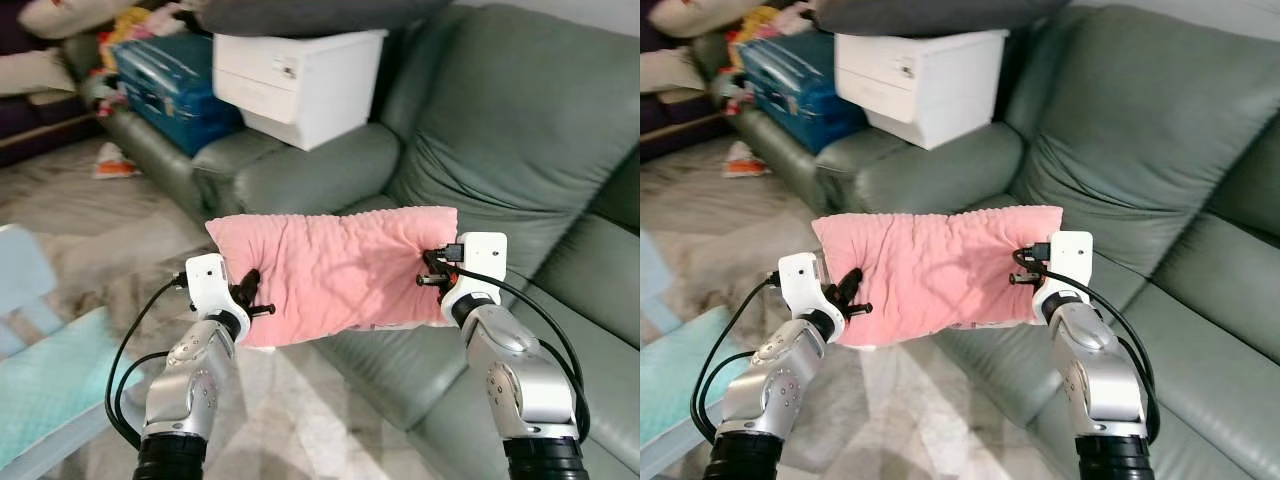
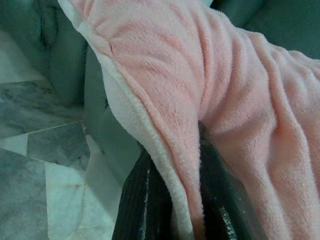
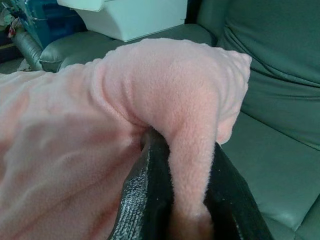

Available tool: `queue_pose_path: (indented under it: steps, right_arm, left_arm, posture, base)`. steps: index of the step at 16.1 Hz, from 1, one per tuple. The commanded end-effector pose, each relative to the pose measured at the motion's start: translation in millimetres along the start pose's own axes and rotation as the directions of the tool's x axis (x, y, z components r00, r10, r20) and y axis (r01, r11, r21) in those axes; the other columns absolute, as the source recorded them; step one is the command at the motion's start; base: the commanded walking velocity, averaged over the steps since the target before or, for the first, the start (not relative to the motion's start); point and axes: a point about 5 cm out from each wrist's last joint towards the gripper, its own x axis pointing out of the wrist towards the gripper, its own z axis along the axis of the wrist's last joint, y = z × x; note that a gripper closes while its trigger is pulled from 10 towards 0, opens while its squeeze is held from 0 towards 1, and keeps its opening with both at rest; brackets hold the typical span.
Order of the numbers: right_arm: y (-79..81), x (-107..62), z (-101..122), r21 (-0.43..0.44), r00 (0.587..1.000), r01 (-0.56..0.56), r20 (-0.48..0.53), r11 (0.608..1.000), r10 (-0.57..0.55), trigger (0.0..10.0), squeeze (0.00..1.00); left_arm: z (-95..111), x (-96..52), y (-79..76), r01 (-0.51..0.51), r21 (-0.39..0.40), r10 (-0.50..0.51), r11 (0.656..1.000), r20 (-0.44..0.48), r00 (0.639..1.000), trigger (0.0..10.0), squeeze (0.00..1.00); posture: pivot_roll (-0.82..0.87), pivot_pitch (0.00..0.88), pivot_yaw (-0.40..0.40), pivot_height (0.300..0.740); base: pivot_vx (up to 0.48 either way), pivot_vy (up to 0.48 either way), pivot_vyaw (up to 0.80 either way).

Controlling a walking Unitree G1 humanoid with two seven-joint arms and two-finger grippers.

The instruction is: Move the pillow to the sofa

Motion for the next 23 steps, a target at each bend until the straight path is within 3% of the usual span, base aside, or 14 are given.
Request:
queue_pose_path:
  steps: [1, 14, 21, 23]
  right_arm:
    - [3.1, -1.1, 7, -0.003, 0.999, -0.015, 0.03, 1.0, 0.015, 10.0, 0.0]
    - [2.2, -1.9, 4, -0.006, 1.0, -0.001, 0.015, 1.0, 0.001, 10.0, 0.0]
    - [1.2, -2.1, 4, -0.002, 1.0, 0.008, 0.009, 1.0, -0.008, 10.0, 0.0]
    - [0.9, -2.0, 3, 0.002, 1.0, 0.01, 0.0, 1.0, -0.01, 10.0, 0.0]
  left_arm:
    - [1, -0.4, 1.7, -0.007, 0.026, 0.007, 1.0, -0.003, 1.0, 10.0, 0.0]
    - [-2, -1.0, -1.2, 0.026, 0.052, -0.024, 0.998, -0.033, 0.999, 10.0, 0.0]
    - [3, -1.9, -8.6, 0.09, 0.065, -0.091, 0.994, 0.011, 0.996, 10.0, 0.0]
    - [3, -2.0, -8.8, 0.093, 0.064, -0.094, 0.994, 0.012, 0.996, 10.0, 0.0]
  posture:
    - [-0.17, 0.0, 0.006, 0.74]
    - [-0.17, 0.0, 0.012, 0.74]
    - [-0.18, 0.0, 0.015, 0.74]
    - [-0.17, 0.0, 0.015, 0.74]
  base:
    - [0.0, 0.48, 0.0]
    - [0.0, 0.48, 0.0]
    - [0.0, 0.0, 0.0]
    - [0.0, 0.0, -0.78]
